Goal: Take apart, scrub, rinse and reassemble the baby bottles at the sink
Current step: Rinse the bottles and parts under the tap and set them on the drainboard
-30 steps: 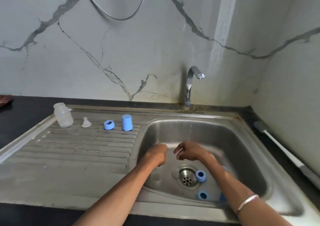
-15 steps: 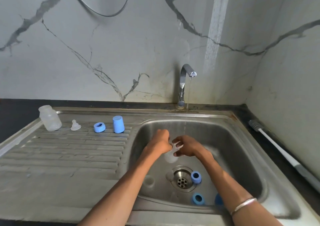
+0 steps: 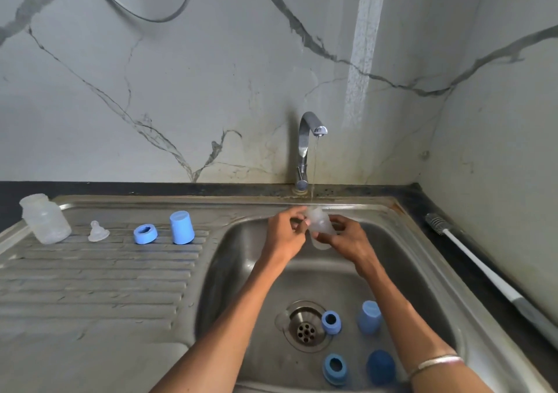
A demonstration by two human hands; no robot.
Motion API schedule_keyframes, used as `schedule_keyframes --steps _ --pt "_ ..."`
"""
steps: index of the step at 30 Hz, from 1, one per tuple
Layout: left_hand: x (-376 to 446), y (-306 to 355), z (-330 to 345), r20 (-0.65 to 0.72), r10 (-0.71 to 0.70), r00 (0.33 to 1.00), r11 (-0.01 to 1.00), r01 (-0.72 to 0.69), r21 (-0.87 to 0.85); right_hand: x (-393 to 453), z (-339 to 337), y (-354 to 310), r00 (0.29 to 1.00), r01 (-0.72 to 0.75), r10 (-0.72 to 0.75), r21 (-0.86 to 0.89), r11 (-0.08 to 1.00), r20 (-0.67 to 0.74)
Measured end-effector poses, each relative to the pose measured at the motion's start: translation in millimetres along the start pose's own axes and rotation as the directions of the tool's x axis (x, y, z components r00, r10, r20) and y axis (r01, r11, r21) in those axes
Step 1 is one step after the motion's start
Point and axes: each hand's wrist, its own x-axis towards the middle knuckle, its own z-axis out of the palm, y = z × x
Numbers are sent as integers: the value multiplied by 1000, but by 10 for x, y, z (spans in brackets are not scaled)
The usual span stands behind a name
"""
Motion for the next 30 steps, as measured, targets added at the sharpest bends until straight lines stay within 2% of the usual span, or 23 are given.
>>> schedule_keyframes --steps 6,11,15,18,22,24,27,30 --pt "-8 -112 68 -83 113 990 993 -115 -20 7 7 28 999 38 -37 126 991 -12" --pt "52 -196 56 -178 -20 984 989 -6 -148 36 68 13 994 59 -38 219 974 -99" --pt "85 -277 42 -104 -158 982 965 131 -227 87 98 44 995 48 -14 335 941 -103" --pt "77 -263 40 -65 -160 985 966 142 -217 125 73 106 999 45 -33 379 924 -38" --pt "68 -214 43 -66 -151 986 961 131 -243 175 1 171 998 -35 3 501 865 64" --pt "68 -202 52 -53 -143 988 961 126 -246 150 -34 165 998 -43 14 493 869 62" --pt "67 -205 85 -28 -124 992 967 114 -230 123 -44 171 998 -43 60 445 894 -24" --pt "58 -213 103 -51 -124 991 966 109 -234 129 -53 191 998 -60 51 434 899 31"
